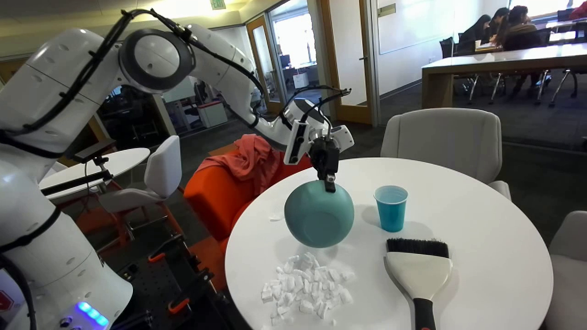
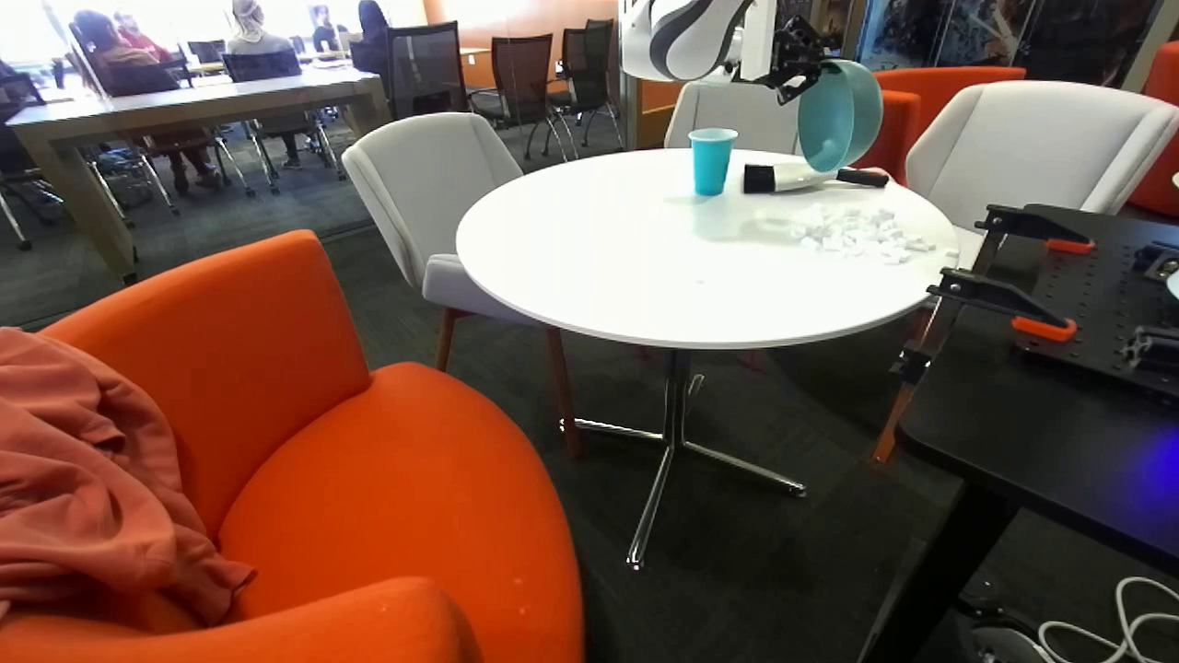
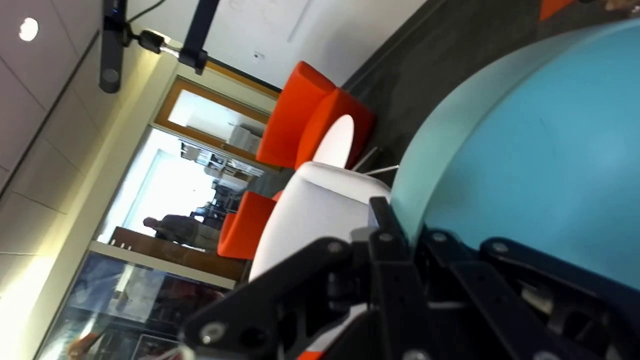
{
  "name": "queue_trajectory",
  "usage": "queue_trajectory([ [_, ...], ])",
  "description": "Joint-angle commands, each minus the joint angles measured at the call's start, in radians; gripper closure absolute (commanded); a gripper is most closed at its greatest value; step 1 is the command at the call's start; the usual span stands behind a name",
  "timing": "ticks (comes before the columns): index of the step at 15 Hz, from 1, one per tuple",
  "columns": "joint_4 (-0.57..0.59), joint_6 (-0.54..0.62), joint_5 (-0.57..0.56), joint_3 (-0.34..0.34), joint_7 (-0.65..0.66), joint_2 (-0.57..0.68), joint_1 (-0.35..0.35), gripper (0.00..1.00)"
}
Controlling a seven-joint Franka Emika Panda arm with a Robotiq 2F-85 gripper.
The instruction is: Pour the things in the bowl onto the table and then sweep them to the left
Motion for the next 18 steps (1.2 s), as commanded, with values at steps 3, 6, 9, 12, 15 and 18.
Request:
queue_trajectory([
  [3,-0.172,0.256,0.092,0.020,0.041,-0.195,-0.009,0.98],
  [6,-0.250,0.454,0.076,0.008,0.053,-0.259,-0.006,0.98],
  [9,-0.348,0.678,0.074,-0.002,0.039,-0.319,-0.022,0.98],
  [12,-0.247,0.597,0.091,-0.029,0.016,-0.237,0.012,0.93],
  [15,-0.244,0.597,0.091,-0.030,0.016,-0.227,0.012,0.98],
  [18,-0.240,0.747,0.099,-0.016,0.029,-0.217,-0.010,0.98],
])
